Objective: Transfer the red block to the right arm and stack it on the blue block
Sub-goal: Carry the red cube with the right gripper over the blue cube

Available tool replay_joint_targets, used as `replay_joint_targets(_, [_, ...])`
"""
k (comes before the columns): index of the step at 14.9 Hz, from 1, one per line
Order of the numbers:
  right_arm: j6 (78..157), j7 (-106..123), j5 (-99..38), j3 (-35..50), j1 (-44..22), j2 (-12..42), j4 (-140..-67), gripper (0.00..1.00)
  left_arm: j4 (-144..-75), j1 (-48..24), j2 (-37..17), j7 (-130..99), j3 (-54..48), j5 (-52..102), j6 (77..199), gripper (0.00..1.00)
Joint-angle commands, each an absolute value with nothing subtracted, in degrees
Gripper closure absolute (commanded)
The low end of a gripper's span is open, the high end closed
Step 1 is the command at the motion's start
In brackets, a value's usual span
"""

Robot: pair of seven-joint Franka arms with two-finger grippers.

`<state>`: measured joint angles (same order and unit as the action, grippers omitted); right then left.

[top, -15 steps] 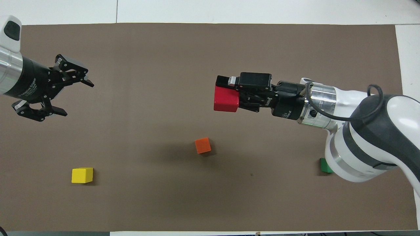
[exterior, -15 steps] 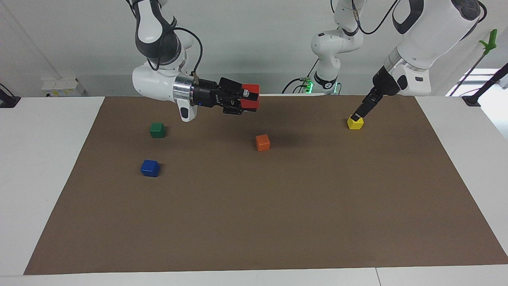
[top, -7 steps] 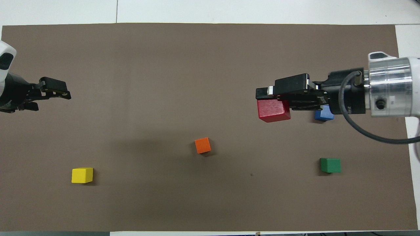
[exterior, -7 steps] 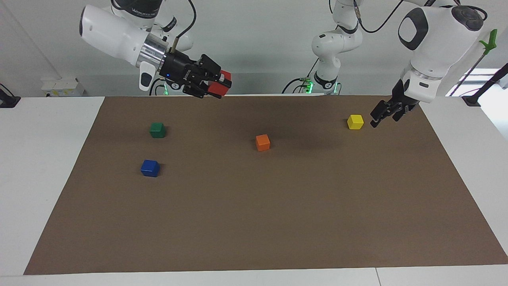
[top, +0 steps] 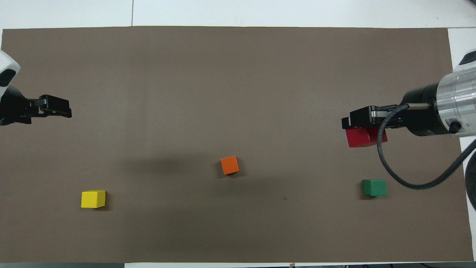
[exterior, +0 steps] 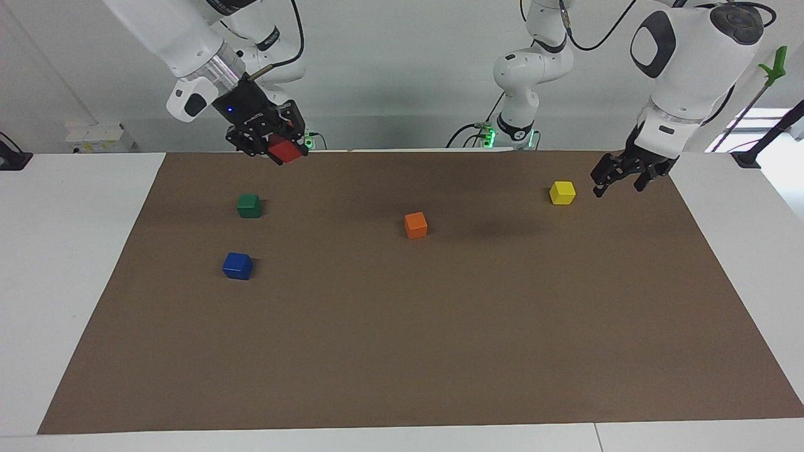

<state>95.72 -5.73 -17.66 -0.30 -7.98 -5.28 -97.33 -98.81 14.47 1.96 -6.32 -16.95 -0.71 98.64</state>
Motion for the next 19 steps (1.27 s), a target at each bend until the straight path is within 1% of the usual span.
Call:
replay_joint_targets(1, [95.18,-5.8,-7.5,0.09,-7.56,-4.4,-96.06,1.0,-93.19,14.76,0.72,-5.1,-17.31,-2.99,93.27,0.0])
replay_joint_targets(2, [95.27,-5.89,-4.69,0.09,-7.38,-4.48,-96.76,1.0,-91.25,14.94,-0.34,-5.1,-17.31,-2.73,92.38,0.0])
replay_joint_targets(5, [96.67,-6.33,0.51,0.09,-5.98,-4.4,-100.53,1.0,-90.7,14.94,-0.53,-5.19,-17.31,-2.64,91.93,0.0])
replay_joint_targets(9, [105.88,-9.13,3.16,0.09,-3.52,-3.43,-109.41,1.0,-91.85,14.94,-0.17,-6.15,-17.23,-2.55,93.16,0.0])
replay_joint_targets(12, [111.78,-11.95,3.34,0.09,-1.5,0.61,-111.18,1.0,-92.37,15.55,-0.26,-5.89,-17.23,-2.55,97.72,0.0])
replay_joint_targets(14, [117.65,-12.3,3.51,0.09,-0.97,1.32,-114.85,1.0,-94.04,15.56,0.26,-5.89,-17.23,-2.55,98.96,0.0])
replay_joint_targets(15, [121.77,-12.39,4.73,0.09,-0.53,1.32,-117.92,1.0,-94.04,15.47,0.35,-5.89,-17.23,-2.64,98.79,0.0])
replay_joint_targets(17, [128.73,-13.35,6.15,0.09,-0.35,2.1,-121.8,1.0,-93.69,15.38,0.35,-5.98,-17.23,-2.64,98.7,0.0])
replay_joint_targets(18, [134.76,-13.71,6.33,0.0,0.95,5.42,-122.95,1.0,-93.87,10.07,0.79,-5.8,-12.18,-2.55,97.48,0.0])
replay_joint_targets(19, [135.78,-13.8,6.33,0.09,1.84,5.8,-123.13,1.0,-93.87,6.97,0.79,-5.54,-8.82,-2.55,96.95,0.0])
